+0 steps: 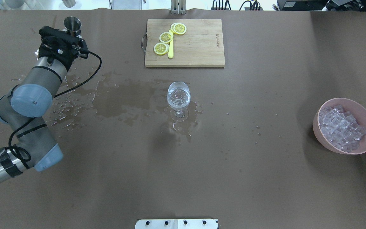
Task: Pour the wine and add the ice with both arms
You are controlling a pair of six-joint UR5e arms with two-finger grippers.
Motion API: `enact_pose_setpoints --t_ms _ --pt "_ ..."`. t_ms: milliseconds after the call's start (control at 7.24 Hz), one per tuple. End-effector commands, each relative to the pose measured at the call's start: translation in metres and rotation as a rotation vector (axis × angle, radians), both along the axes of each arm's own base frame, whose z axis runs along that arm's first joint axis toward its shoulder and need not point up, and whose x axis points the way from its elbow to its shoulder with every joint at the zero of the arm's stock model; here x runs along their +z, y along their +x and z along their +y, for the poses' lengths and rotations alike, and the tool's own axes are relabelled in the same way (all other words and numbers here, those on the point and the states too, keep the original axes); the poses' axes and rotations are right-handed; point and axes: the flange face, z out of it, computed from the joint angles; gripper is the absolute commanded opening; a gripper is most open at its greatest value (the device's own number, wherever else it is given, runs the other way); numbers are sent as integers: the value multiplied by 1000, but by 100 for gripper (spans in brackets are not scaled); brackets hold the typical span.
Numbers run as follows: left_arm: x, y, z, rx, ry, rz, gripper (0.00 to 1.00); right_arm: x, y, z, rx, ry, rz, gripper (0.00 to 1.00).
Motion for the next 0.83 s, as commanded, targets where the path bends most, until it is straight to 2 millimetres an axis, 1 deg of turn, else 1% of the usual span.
enact_pose_setpoints --t_ms 0,138,276,414,552,690 --pt "72 -50 -52 -112 -127 63 0 -20 0 -13 17 47 34 100" --pt "93 -79 -73 -89 -227 250 0 -27 -4 -21 14 62 41 100" --pt "125 -79 -74 -32 -319 308 0 -31 -4 -21 17 75 49 100" --pt "151 -82 -68 -25 -302 323 0 -38 -4 -23 19 90 50 100" --pt "203 -91 -53 -36 -307 311 0 -40 -4 -24 20 94 51 100" --pt "225 -101 -36 -46 -280 318 0 -46 -7 -27 17 104 48 100"
